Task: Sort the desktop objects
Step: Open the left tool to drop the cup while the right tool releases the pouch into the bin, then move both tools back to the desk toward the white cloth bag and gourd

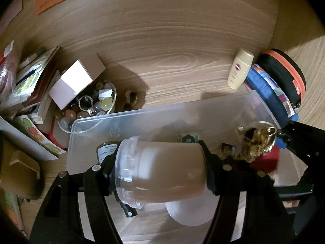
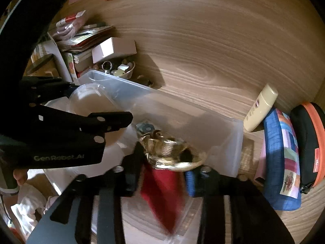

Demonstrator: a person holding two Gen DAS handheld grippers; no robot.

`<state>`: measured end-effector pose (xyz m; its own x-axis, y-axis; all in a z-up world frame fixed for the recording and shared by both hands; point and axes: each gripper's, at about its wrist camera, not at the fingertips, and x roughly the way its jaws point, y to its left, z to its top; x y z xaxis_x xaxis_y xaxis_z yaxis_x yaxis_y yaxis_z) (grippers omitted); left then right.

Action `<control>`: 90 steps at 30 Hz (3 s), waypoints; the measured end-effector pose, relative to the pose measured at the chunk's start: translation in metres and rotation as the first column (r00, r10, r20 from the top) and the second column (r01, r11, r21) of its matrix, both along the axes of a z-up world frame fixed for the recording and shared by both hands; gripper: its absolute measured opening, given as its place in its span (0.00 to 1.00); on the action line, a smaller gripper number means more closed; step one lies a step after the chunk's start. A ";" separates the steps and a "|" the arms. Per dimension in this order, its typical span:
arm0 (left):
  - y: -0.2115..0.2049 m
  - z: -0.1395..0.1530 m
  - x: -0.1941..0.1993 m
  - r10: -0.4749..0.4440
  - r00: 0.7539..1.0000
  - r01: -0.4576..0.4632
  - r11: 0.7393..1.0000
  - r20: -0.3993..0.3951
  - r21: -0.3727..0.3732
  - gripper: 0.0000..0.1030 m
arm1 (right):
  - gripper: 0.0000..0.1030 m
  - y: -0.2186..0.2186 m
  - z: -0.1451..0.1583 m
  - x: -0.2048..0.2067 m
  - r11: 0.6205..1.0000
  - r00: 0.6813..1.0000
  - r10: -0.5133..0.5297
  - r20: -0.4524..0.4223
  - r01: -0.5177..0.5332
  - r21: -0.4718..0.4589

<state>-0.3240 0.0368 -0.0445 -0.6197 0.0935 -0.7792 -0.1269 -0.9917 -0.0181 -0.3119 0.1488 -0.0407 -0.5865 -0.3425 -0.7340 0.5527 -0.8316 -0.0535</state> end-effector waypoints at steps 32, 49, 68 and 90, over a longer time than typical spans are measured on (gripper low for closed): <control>-0.018 0.035 0.024 0.069 0.994 -0.064 0.996 -0.080 0.062 0.80 | 0.80 0.018 0.024 0.008 0.995 0.997 0.002 -0.080 -0.010 -0.099; -0.059 0.060 0.099 0.148 0.966 -0.154 0.988 -0.213 -0.013 0.93 | 1.00 0.016 0.046 0.033 0.968 0.979 0.080 -0.189 -0.121 -0.218; -0.060 0.110 0.215 0.112 0.875 -0.145 0.989 -0.471 -0.034 1.00 | 1.00 0.020 0.110 0.139 0.988 0.923 0.022 -0.385 -0.078 -0.132; -0.019 0.055 0.259 -0.029 0.924 0.004 0.998 -0.380 -0.065 1.00 | 1.00 0.062 0.074 0.197 0.993 0.945 -0.092 -0.315 0.064 -0.099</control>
<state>-0.0650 0.0176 0.0109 -0.8697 0.0650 -0.4892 -0.1281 -0.9871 0.0965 -0.1151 0.2106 0.0330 -0.8120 -0.3398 -0.4745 0.4517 -0.8808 -0.1423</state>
